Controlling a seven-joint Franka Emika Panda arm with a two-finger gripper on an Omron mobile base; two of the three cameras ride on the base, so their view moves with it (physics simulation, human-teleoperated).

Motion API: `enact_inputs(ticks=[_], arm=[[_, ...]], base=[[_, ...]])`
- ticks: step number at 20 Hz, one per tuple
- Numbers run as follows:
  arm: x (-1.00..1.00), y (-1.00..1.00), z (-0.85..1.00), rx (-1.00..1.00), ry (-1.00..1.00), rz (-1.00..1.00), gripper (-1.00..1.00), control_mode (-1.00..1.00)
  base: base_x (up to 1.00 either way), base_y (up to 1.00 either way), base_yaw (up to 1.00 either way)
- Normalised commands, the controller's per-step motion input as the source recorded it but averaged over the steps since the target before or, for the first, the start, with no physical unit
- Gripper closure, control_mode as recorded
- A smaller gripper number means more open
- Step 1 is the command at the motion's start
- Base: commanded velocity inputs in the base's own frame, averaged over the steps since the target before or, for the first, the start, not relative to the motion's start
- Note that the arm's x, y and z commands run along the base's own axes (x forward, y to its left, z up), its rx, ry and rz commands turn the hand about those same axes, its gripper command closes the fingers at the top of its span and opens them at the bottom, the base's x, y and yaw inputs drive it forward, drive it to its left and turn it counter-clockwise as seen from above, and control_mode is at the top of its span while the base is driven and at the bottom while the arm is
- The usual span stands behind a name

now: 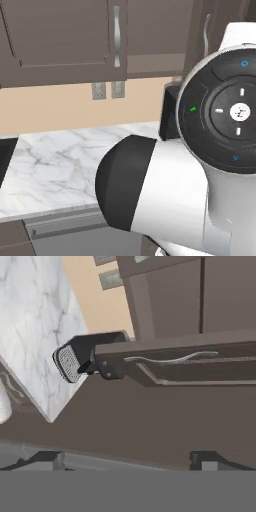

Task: Open the cabinet, pick the kettle from the cabinet, and place it in the sink.

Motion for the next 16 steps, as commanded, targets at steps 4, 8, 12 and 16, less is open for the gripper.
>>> enact_inputs(ticks=[4,8,12,16], arm=[[0.26,-0.69,-0.49,-0.01,-0.07,0.1,-1.0,-1.0],[0.36,-0.31,-0.23,-0.08,-0.07,0.08,-1.0,-1.0],[0.4,0.01,-0.04,-0.17,-0.01,0.0,-1.0,-1.0],[0.43,0.14,-0.11,-0.23,0.0,0.0,-1.0,-1.0]], base=[[0.0,0.0,0.0],[0.0,0.0,0.0],[0.0,0.0,0.0],[0.0,0.0,0.0]])
